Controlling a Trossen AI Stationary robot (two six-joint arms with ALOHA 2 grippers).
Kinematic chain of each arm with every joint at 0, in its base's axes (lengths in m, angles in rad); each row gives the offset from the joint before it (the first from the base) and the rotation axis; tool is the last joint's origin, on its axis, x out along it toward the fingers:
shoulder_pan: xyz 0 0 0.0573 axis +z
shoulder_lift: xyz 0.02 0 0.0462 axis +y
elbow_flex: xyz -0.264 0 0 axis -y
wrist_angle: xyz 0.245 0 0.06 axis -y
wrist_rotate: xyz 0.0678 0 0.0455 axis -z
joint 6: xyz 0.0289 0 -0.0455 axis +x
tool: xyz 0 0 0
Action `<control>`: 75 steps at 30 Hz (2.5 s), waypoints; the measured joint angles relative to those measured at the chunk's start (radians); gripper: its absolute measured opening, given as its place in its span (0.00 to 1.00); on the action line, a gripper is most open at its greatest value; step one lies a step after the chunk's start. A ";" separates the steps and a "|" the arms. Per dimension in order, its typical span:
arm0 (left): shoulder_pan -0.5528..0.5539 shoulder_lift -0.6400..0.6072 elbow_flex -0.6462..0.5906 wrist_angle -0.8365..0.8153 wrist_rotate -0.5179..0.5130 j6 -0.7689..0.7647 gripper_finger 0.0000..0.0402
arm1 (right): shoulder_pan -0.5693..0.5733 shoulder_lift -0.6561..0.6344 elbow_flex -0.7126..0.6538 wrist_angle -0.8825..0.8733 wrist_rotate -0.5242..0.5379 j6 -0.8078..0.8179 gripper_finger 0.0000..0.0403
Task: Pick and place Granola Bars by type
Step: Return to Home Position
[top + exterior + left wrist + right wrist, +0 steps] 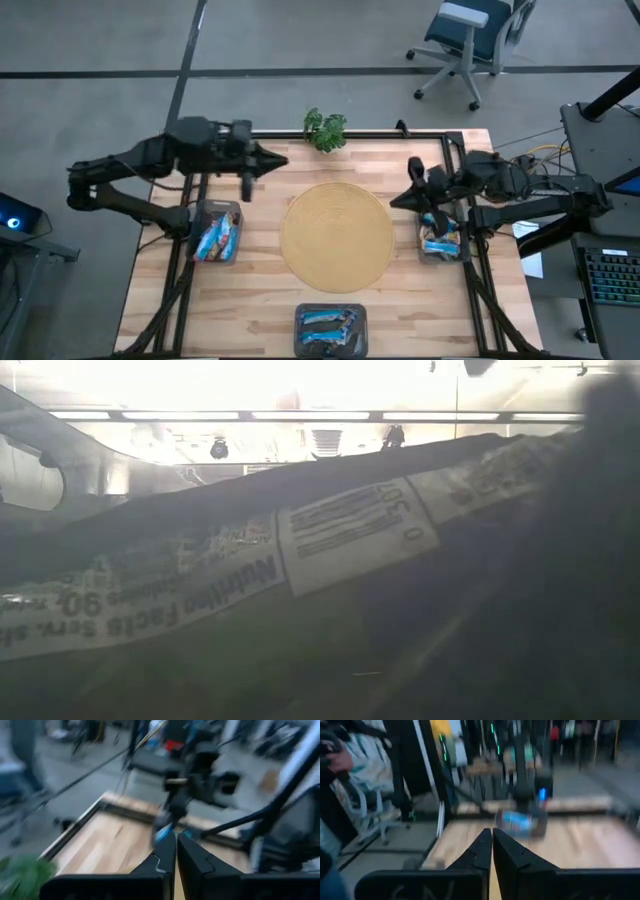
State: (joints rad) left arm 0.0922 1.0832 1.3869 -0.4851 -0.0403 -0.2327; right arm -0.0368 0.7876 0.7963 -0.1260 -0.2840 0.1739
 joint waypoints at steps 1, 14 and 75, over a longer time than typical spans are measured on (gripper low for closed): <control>-0.003 -0.017 0.000 0.013 0.020 0.005 0.00 | 0.000 -0.005 0.000 0.035 0.002 -0.019 0.02; -0.051 -0.226 -0.182 0.156 0.023 -0.015 0.00 | -0.001 -0.073 0.000 0.121 0.238 -0.030 0.02; -0.051 -0.662 -1.170 0.886 0.114 0.226 0.00 | -0.003 -0.695 -0.577 0.036 0.178 -0.057 0.02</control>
State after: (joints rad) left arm 0.0414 0.4213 0.2164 0.4011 0.0734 -0.0063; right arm -0.0395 0.0924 0.2196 -0.0899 -0.1059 0.1169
